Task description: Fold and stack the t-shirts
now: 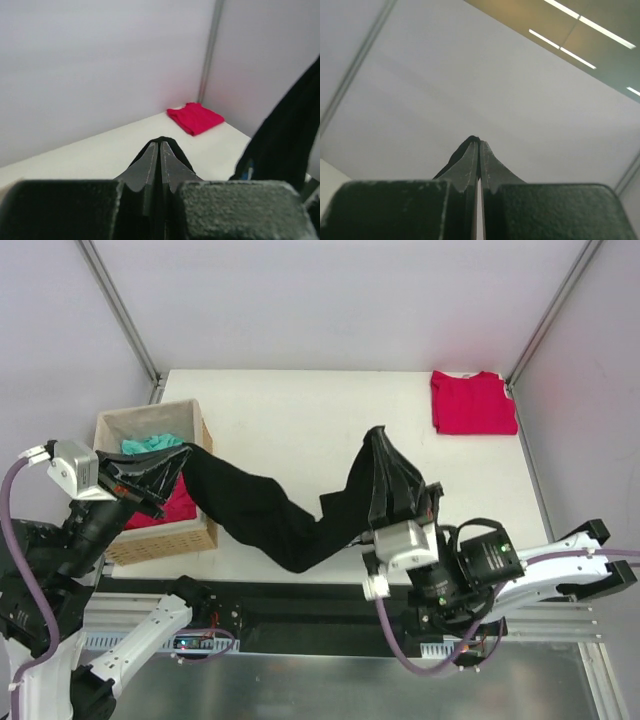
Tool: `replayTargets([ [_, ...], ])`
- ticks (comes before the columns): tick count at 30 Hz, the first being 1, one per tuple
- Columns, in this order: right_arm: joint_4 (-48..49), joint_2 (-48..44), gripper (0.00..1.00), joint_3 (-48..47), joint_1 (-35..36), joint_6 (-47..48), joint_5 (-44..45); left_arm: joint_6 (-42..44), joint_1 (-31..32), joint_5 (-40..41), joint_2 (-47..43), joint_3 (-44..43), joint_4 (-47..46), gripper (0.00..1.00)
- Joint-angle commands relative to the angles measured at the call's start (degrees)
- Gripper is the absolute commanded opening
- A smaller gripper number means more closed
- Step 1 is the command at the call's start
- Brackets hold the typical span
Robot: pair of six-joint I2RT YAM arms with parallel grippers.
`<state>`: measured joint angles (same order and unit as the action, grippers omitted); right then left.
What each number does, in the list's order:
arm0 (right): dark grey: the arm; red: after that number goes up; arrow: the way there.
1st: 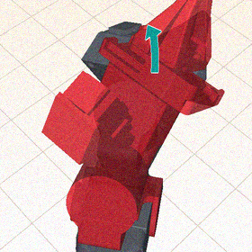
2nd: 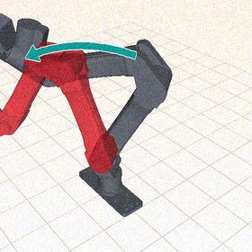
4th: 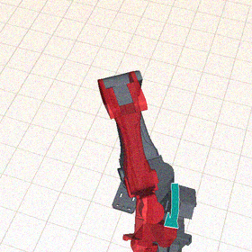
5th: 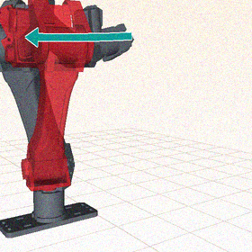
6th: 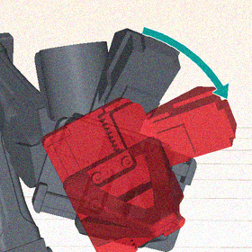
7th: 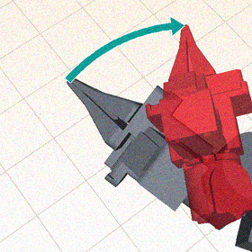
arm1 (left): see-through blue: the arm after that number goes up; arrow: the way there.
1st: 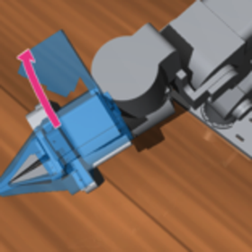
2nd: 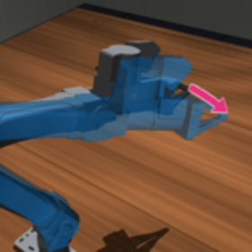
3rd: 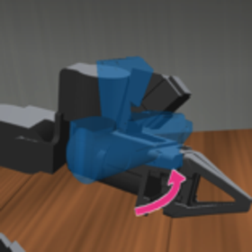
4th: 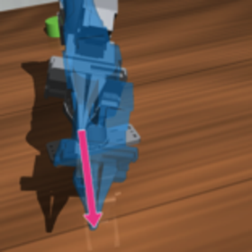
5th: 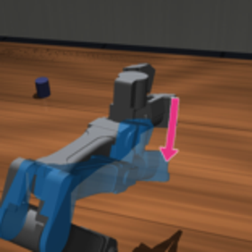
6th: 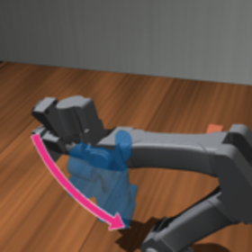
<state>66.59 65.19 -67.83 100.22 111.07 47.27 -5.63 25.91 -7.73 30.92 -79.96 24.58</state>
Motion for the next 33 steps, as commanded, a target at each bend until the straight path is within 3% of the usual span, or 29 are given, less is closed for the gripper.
replayTargets([
  [1, 6.89, -0.95, 0.01, -4.68, 8.82, 25.16, -3.14, 2.29, 0.46, -19.21, 1.07, -4.76, -2.08, 0.0],
  [8, 7.59, 5.28, 0.01, -7.48, 17.89, 29.72, -4.01, 0.97, 0.37, -28.2, 2.39, -8.71, -2.25, 0.0],
  [17, 5.93, 15.57, 0.01, -22.77, 28.97, 48.36, -15.0, -2.37, 0.37, -33.85, 1.34, -16.0, -6.64, 0.0],
  [21, 1.01, 18.57, 0.01, -26.64, 31.87, 47.67, -14.67, -2.55, 0.37, -33.76, -0.06, -17.33, -7.44, 0.0],
  [23, 1.7, 18.31, 0.01, -27.27, 30.92, 43.2, -11.26, -1.84, 0.37, -28.77, -1.29, -13.39, -7.79, 0.0],
  [26, 1.79, 12.61, 0.01, -21.13, 23.46, 32.0, -6.68, -2.63, 0.37, -23.66, -0.25, -5.22, -9.1, 0.0],
  [28, -0.66, 7.88, 0.01, -16.22, 12.14, 23.72, -4.39, -3.68, 0.37, -21.29, 3.16, 0.13, -11.03, 0.0],
  [29, -2.5, 6.02, 0.01, -14.8, 7.58, 14.36, -2.9, -3.86, 0.37, -20.23, 4.49, 1.64, -11.91, 0.0],
  [30, -8.17, 4.61, 0.01, -13.65, -2.04, 7.83, -2.45, -3.6, 0.37, -19.79, 6.42, 2.52, -12.62, 0.0],
  [32, -16.01, 1.88, 0.01, -11.72, -12.63, -3.43, -3.05, -2.73, 0.37, -15.51, 13.09, 2.62, -13.85, 0.0],
  [33, -22.66, 1.61, 0.01, -11.62, -23.47, -14.71, -3.75, -1.59, 0.37, -13.65, 15.64, 2.18, -14.2, 0.0],
])
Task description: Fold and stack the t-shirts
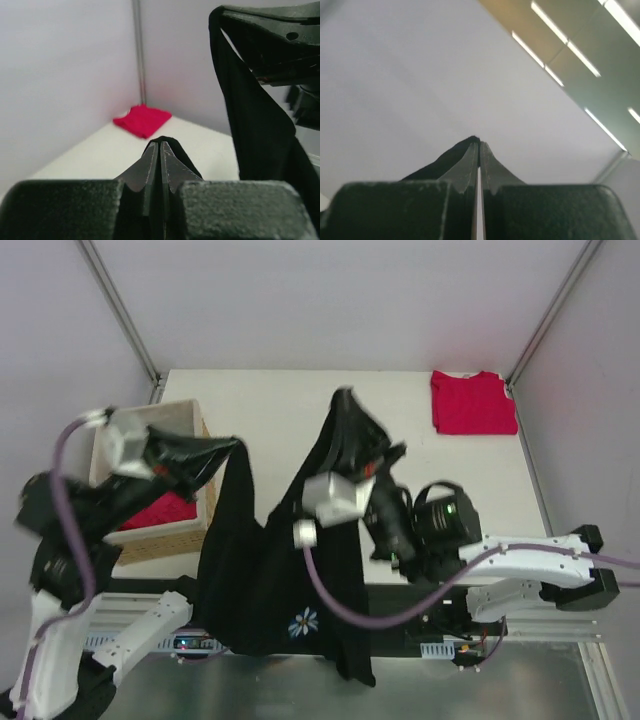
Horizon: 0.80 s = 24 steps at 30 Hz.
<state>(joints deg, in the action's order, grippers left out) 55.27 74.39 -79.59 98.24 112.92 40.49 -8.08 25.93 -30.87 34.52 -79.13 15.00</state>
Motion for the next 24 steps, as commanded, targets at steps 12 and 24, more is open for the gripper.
replayTargets([
  [12, -31.71, 10.31, 0.01, 0.48, -70.62, -58.06, -7.79, -10.37, -17.14, 21.02, 48.95, -4.72, -12.54, 0.0],
  [24, -38.9, 34.84, 0.01, -9.34, -77.49, -70.02, -10.34, -11.78, -21.19, 29.82, 77.08, -22.87, -3.85, 0.0],
])
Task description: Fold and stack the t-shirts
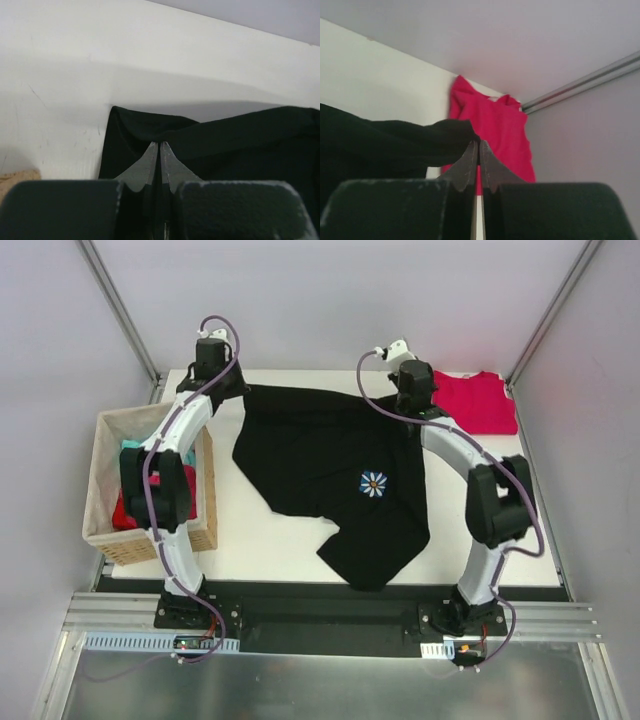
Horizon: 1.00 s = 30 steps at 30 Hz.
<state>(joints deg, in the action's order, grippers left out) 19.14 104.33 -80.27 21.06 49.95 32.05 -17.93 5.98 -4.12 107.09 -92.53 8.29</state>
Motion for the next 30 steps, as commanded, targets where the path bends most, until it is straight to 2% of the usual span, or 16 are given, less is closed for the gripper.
replayTargets([
  [1, -4.96, 6.48, 0.01, -10.76, -0.4, -8.72, -2.52, -2.36, -1.84, 3.15, 8.1, -11.77, 6.35, 0.0],
  [4, -15.42, 13.77, 0.01, -22.0, -1.46, -13.3, -2.26, -3.77, -3.51, 2.71, 16.9, -23.89, 15.21, 0.0],
  [8, -27.09, 23.17, 0.01, -34.67, -2.16, -15.58, -0.68, -3.34, -5.1, 5.07, 23.42, -33.14, 19.03, 0.0],
  [9, -29.31, 24.76, 0.01, -40.52, -2.34, -16.98, -0.5, -3.34, -5.45, 6.04, 25.26, -35.68, 19.47, 0.0],
  [12, -33.19, 28.1, 0.01, -46.45, -3.13, -17.26, 0.72, -4.3, -7.29, 5.97, 29.47, -41.91, 21.93, 0.0],
  [16, -34.52, 29.0, 0.01, -46.3, -4.62, -18.84, 1.87, -7.2, -9.93, 2.99, 33.71, -46.25, 24.66, 0.0],
  [17, -33.47, 28.82, 0.08, -45.25, -4.8, -18.84, 1.79, -8.42, -10.8, 2.19, 34.15, -45.99, 24.66, 0.11],
  [18, -32.59, 28.47, 0.21, -43.76, -4.89, -18.93, 2.05, -8.61, -11.07, 1.58, 34.59, -45.29, 24.66, 0.24],
  [19, -32.32, 27.95, 0.37, -42.35, -5.15, -19.19, 2.4, -8.61, -11.16, 0.96, 34.59, -44.85, 24.66, 0.42],
  [20, -32.15, 27.68, 0.67, -41.55, -5.15, -19.8, 2.31, -8.35, -11.08, 1.04, 34.5, -43.62, 24.66, 0.99],
  [22, -31.88, 26.02, 0.84, -39.89, -5.15, -20.68, 2.75, -8.26, -11.16, 0.96, 33.28, -42.21, 24.66, 0.99],
  [23, -31.88, 25.05, 0.96, -39.27, -5.15, -21.9, 2.75, -8.26, -11.08, 0.96, 32.4, -40.29, 24.75, 0.99],
  [24, -31.79, 24.0, 1.0, -38.65, -5.06, -22.44, 2.84, -8.26, -11.16, 0.87, 30.48, -39.31, 24.58, 0.99],
  [26, -31.01, 19.08, 0.97, -34.72, -4.36, -23.14, 3.54, -8.61, -11.08, 0.17, 27.75, -35.64, 24.58, 0.99],
  [30, -28.63, 7.05, 0.97, -23.9, -0.33, -22.36, 4.59, -9.05, -9.76, -2.29, 15.74, -26.4, 24.58, 0.99],
])
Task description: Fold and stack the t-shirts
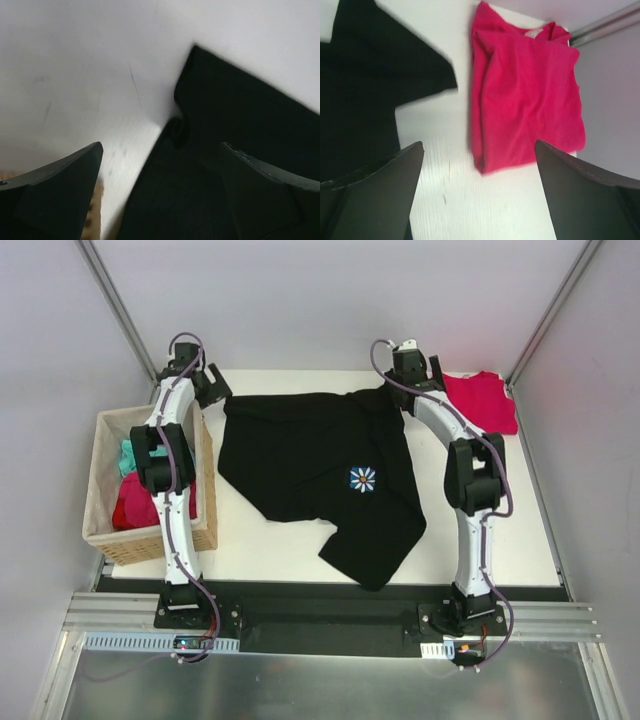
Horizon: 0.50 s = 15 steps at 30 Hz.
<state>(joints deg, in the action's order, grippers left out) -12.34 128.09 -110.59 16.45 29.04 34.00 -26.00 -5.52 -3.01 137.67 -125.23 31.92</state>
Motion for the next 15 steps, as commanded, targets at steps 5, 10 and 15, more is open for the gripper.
replayTargets([
  [5, -4.79, -26.48, 0.97, 16.79, 14.57, -3.89, 8.8, 0.51, 5.33, -5.0, -30.76, 28.14, 1.04, 0.99],
  [10, -13.22, -32.37, 0.97, 29.33, 18.88, -13.37, 8.1, 3.4, 8.24, -6.22, -43.79, 41.45, 3.75, 0.99],
  [15, -14.55, -34.05, 0.97, 36.05, 20.73, -17.96, 9.51, 6.31, 10.0, -1.84, -47.58, 46.39, 7.45, 0.99],
])
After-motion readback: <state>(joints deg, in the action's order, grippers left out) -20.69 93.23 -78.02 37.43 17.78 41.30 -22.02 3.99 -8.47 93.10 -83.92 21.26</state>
